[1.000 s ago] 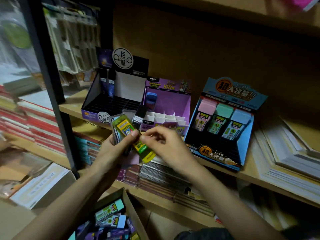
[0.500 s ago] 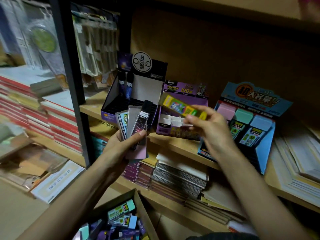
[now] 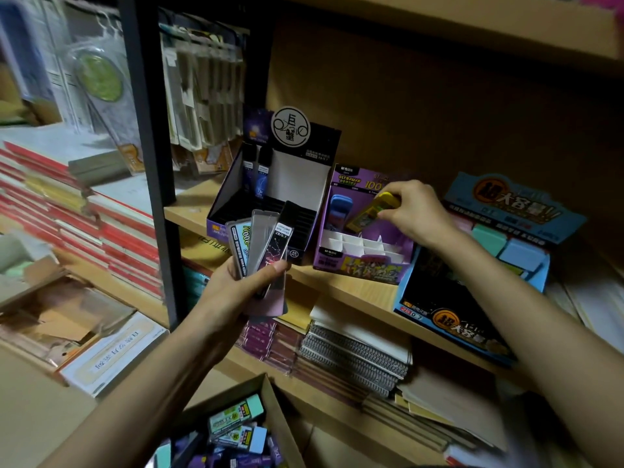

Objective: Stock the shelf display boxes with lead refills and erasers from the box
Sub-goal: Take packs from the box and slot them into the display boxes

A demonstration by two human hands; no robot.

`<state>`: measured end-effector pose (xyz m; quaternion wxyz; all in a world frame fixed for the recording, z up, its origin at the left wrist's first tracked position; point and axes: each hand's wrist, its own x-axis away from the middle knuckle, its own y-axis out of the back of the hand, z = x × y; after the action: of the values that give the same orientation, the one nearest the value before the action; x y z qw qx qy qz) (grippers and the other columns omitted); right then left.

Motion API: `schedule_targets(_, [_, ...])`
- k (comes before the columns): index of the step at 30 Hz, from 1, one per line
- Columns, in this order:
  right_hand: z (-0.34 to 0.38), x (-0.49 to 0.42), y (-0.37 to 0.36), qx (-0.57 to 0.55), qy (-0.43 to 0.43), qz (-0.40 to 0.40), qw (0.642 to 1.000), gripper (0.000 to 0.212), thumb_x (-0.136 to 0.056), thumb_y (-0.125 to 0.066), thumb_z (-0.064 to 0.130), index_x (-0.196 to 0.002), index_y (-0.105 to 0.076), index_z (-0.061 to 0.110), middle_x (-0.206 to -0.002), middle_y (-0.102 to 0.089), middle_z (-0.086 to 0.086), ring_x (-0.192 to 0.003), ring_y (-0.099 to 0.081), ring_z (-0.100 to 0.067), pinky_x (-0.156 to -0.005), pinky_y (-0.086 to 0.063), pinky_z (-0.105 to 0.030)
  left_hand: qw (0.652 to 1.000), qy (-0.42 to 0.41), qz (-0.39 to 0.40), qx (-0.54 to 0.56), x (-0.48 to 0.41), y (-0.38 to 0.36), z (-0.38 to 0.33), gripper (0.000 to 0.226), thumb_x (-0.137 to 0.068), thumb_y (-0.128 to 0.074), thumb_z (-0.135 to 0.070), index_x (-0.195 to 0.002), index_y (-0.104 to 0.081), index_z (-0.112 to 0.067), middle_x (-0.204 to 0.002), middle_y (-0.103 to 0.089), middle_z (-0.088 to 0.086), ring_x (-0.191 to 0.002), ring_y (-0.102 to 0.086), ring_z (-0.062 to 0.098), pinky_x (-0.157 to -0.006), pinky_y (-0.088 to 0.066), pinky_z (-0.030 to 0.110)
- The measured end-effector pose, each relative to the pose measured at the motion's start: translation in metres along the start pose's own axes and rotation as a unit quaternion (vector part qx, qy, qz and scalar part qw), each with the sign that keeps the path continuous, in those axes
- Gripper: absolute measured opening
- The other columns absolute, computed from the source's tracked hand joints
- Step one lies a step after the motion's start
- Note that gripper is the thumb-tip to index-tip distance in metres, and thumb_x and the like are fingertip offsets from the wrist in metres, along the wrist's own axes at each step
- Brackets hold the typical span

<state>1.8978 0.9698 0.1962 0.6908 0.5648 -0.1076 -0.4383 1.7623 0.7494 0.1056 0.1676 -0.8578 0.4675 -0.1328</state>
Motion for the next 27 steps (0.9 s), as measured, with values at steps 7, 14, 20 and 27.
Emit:
schedule_targets(7, [0.004,-0.014,0.001,0.031,-0.004,0.036,0.999,0.016,-0.078,-0.072,0.006,-0.093,-0.070,0.010,-0.087,-0.066,-0.009,-0.083,-0.059,-0.021,-0.072,-0.043,-0.027,1.000,0.000,0.001,-0.022,0.001,0.002,0.002,0.050,-0.063,-0.074,-0.022,-0.107,-0.056,-0.005,-0.087,-0.064,0.007,-0.069,-0.066,0.011,-0.055,-0.054,0.022])
schedule_targets(14, [0.016,-0.004,-0.020,0.059,0.001,0.116,0.991,0.022,-0.077,-0.072,0.007,-0.098,-0.066,0.005,-0.098,-0.066,-0.015,-0.093,-0.060,-0.029,-0.077,-0.047,-0.034,1.000,0.001,0.000,-0.031,0.002,0.003,0.003,0.049,-0.060,-0.075,-0.026,-0.104,-0.057,-0.011,-0.094,-0.063,0.010,-0.080,-0.064,0.018,-0.057,-0.055,0.024])
schedule_targets(20, [0.021,0.017,-0.019,0.032,0.012,0.002,0.999,0.036,-0.087,-0.064,0.013,-0.122,-0.056,0.011,-0.117,-0.054,-0.008,-0.093,-0.057,-0.020,-0.083,-0.045,-0.029,0.999,0.005,0.003,-0.046,0.004,0.005,0.004,0.052,-0.059,-0.075,-0.028,-0.106,-0.058,-0.013,-0.098,-0.066,0.010,-0.086,-0.066,0.020,-0.067,-0.056,0.029])
schedule_targets(27, [0.083,0.062,-0.035,-0.364,-0.058,0.133,0.920,0.026,-0.088,-0.064,0.026,-0.109,-0.059,0.011,-0.091,-0.060,-0.001,-0.070,-0.057,-0.009,-0.052,-0.044,-0.013,0.999,-0.005,0.016,-0.031,0.009,0.003,0.000,0.044,-0.061,-0.075,-0.024,-0.102,-0.060,-0.017,-0.076,-0.071,-0.004,-0.068,-0.068,0.008,-0.057,-0.056,0.022])
